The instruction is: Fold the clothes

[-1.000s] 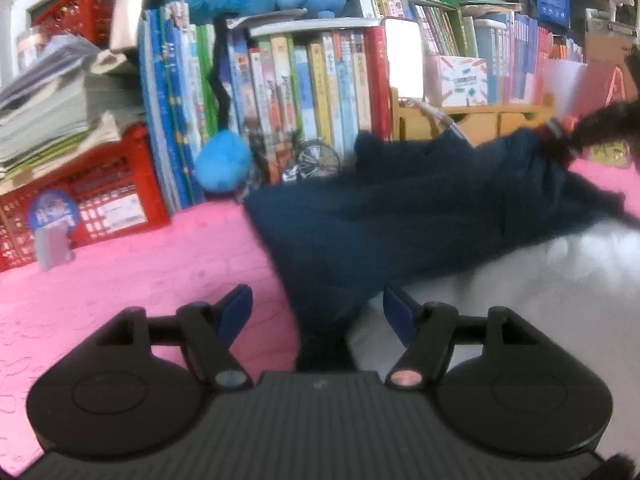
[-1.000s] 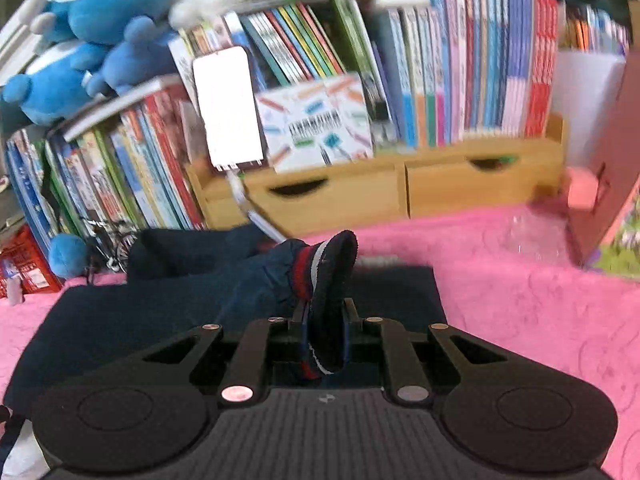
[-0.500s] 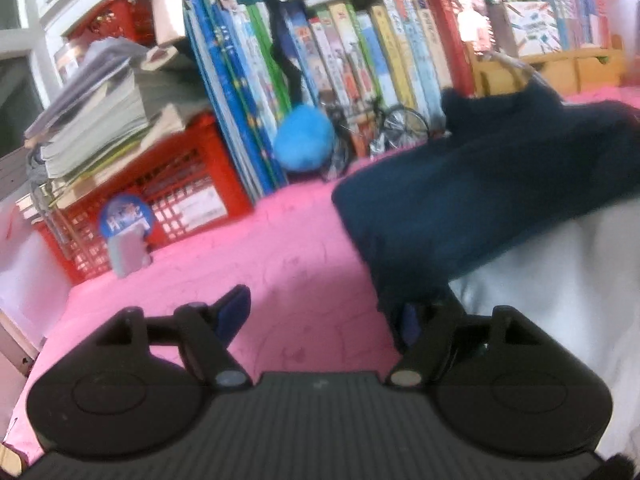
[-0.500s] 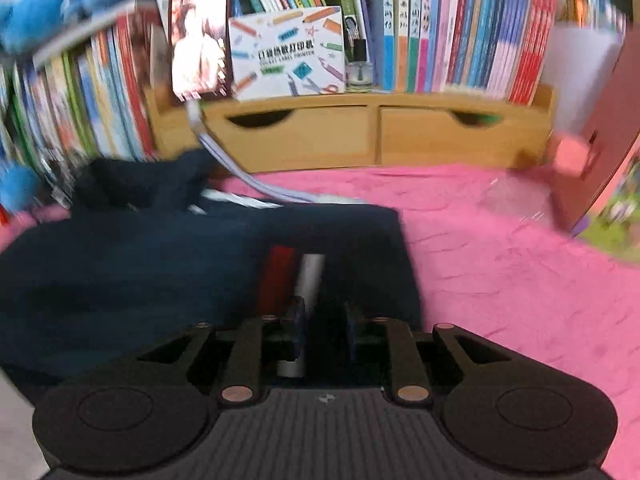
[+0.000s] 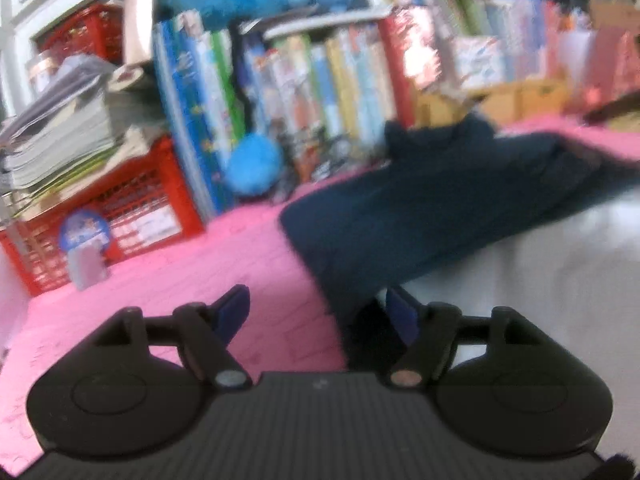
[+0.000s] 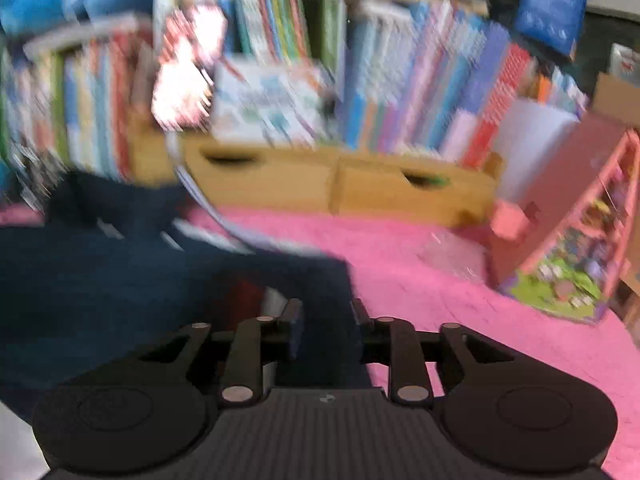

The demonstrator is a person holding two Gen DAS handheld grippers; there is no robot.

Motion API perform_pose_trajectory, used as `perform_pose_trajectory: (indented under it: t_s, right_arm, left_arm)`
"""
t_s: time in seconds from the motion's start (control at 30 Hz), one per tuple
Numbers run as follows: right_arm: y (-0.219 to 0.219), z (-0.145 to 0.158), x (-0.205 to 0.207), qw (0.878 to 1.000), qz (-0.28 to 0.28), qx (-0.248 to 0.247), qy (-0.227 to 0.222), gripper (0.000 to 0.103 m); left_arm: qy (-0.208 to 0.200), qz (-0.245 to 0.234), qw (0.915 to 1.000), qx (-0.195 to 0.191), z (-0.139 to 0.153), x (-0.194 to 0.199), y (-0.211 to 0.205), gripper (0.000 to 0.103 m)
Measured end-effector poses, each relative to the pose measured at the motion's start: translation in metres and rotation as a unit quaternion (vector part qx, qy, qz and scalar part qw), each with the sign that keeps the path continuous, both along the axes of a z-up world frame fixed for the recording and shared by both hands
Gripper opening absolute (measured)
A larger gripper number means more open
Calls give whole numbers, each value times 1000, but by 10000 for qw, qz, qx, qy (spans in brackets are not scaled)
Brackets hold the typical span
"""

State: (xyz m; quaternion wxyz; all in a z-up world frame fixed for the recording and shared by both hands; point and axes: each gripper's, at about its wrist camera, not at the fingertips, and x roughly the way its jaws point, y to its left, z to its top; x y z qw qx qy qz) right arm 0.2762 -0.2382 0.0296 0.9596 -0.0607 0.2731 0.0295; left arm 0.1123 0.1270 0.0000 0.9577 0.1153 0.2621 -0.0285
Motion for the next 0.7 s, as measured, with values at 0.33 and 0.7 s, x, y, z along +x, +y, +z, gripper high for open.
perform_pose_trajectory:
  t_s: [0.33, 0.7]
  right_arm:
    - [99, 1, -5, 9760, 1917, 982, 332, 47]
    - [125, -27, -26, 9748, 2081, 428, 683, 54]
  left_arm:
    - [-748, 16, 9897, -1219, 35, 28, -14, 81]
    - [705, 528, 9910, -1011, -43, 78, -1, 70]
